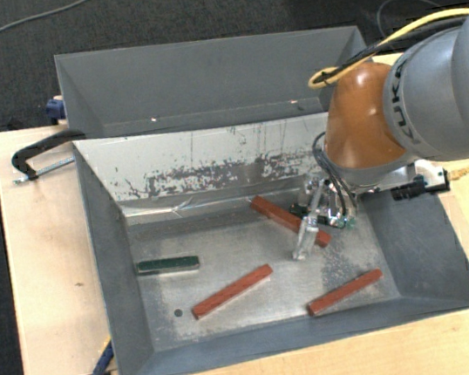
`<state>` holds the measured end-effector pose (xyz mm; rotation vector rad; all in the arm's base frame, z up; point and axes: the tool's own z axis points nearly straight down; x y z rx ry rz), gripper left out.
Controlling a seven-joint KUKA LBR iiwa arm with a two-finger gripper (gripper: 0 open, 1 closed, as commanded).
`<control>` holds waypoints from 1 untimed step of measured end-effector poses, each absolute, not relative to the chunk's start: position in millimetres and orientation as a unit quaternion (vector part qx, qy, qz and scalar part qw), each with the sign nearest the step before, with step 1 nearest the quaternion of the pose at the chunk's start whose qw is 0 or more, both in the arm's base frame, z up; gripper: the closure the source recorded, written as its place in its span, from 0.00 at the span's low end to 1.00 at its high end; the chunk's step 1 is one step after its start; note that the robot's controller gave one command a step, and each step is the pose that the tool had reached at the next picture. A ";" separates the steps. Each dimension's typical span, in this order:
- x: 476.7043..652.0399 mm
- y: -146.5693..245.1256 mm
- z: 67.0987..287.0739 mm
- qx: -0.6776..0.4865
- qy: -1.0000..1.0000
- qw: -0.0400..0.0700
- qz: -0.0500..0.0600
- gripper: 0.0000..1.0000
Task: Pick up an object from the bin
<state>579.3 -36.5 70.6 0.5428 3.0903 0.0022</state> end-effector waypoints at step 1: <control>580.4 -36.5 72.4 0.173 0.985 0.003 0.001 1.00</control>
Offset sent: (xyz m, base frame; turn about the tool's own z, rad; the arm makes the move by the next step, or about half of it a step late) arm 0.0000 0.0000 0.0000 0.0000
